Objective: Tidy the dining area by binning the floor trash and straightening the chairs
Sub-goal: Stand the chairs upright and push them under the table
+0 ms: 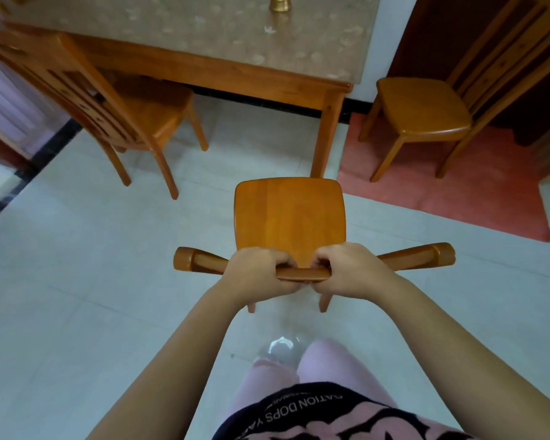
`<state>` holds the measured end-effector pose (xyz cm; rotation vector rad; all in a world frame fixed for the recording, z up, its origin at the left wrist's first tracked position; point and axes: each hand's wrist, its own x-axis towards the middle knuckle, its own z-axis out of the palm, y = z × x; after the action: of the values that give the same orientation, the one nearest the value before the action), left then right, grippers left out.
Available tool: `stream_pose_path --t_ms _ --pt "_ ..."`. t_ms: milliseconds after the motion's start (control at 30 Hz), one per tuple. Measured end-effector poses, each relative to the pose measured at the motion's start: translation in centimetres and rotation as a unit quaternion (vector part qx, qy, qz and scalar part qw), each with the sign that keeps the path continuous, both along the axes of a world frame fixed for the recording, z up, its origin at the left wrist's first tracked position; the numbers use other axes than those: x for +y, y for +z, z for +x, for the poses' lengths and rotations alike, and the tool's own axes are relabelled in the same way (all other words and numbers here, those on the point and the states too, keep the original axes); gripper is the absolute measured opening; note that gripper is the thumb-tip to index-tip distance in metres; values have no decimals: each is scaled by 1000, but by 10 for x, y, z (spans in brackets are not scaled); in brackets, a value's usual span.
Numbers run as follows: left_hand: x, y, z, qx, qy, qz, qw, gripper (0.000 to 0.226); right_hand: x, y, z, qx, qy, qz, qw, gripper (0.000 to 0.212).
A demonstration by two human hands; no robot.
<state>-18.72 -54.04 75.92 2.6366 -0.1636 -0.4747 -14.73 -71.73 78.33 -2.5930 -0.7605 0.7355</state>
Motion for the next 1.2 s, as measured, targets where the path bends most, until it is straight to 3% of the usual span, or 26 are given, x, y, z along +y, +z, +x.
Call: stream_pose_path --t_ms 367,600,800,1200 --pt "0 9 15 94 -42 -55 993 23 -1 2 -2 -10 -16 10 1000 14" --pt "-1 6 13 81 -25 -47 995 22 3 3 4 23 -6 9 1000 9" --pt "-1 4 17 143 15 -78 986 30 6 0 1 36 -49 27 998 8" --pt "52 51 81 126 -16 -2 992 21 67 30 59 60 -96 32 993 13"
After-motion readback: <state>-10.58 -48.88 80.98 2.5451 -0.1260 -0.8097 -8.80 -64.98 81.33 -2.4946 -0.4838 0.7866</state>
